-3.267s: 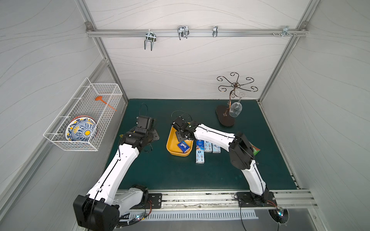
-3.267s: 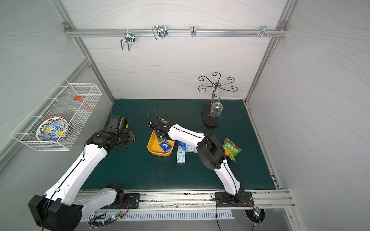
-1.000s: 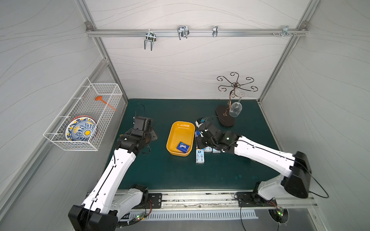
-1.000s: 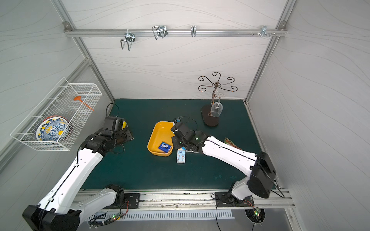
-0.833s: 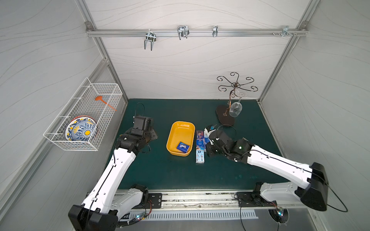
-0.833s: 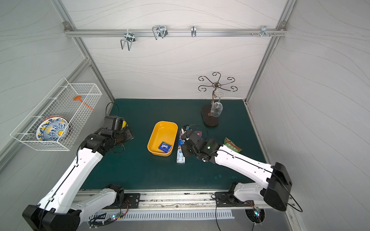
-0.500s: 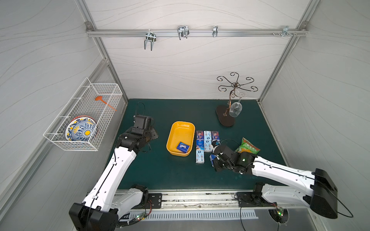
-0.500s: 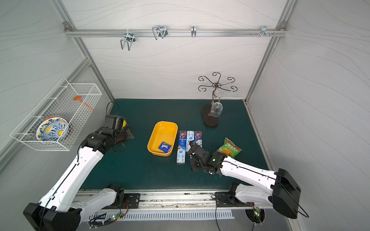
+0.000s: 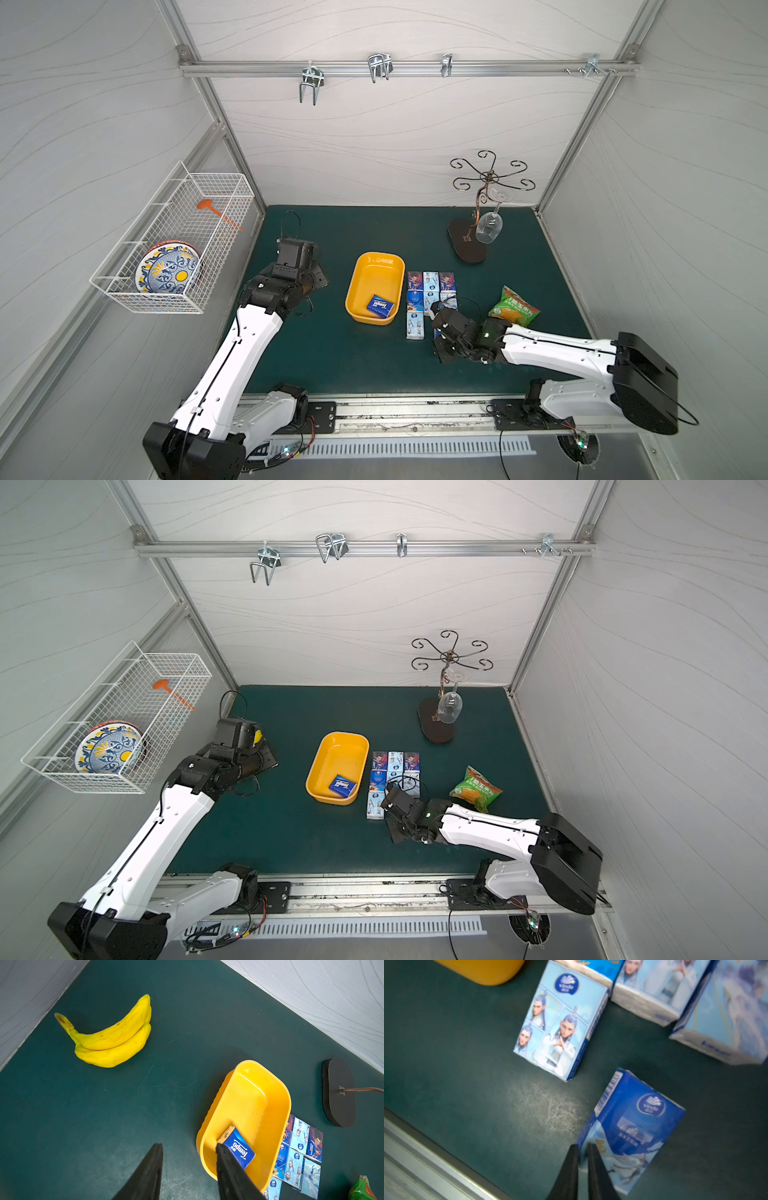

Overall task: Take the pocket tissues out of the storage box
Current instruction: Place the pocket tissues at the center of the board.

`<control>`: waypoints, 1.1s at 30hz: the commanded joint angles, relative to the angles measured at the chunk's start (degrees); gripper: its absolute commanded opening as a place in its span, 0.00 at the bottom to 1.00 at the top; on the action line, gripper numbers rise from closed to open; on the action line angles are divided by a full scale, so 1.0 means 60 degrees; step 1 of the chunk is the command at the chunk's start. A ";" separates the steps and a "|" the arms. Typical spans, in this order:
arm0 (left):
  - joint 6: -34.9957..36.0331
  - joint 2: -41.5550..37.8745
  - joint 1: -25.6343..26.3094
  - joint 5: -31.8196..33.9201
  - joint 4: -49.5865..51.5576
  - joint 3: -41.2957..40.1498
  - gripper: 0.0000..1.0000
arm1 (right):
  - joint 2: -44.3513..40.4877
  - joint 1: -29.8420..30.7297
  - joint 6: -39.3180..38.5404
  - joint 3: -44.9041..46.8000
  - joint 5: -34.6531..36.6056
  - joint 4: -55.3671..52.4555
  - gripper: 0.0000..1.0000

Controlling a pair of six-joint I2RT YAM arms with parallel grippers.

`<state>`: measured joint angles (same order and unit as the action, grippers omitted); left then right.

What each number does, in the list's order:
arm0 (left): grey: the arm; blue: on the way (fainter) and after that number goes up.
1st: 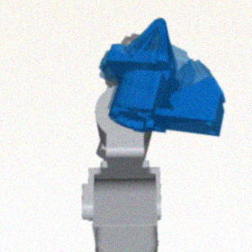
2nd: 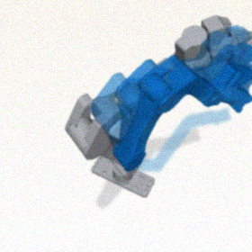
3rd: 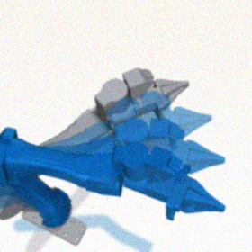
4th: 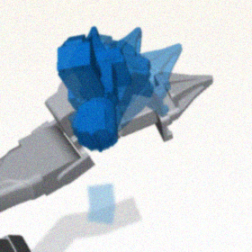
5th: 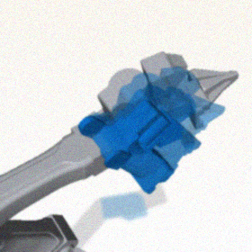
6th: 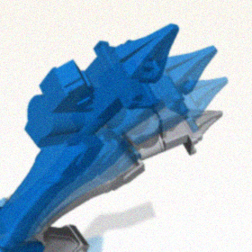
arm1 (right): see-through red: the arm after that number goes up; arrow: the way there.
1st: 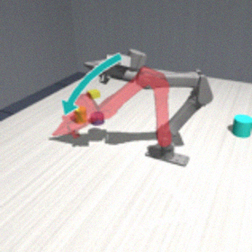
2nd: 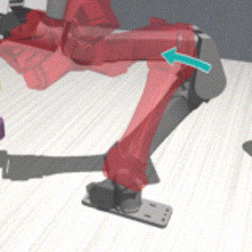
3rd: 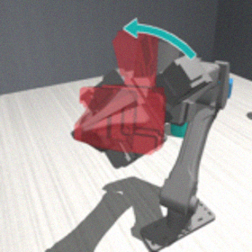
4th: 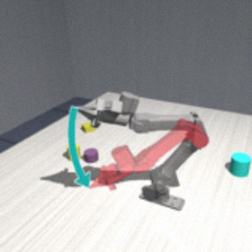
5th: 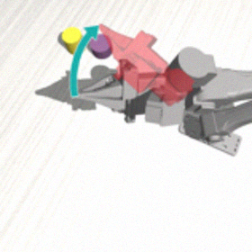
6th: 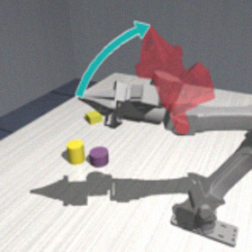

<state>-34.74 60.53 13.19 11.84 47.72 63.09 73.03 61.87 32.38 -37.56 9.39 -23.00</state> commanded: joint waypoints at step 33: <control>-0.0069 -0.0043 0.0043 0.0051 -0.0363 0.0237 0.46 | -0.0855 -0.2866 0.1773 0.1762 -0.2458 0.1892 0.49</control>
<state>-34.74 60.51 13.19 11.81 47.70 63.11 66.30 44.97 42.02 -27.55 -4.03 -14.00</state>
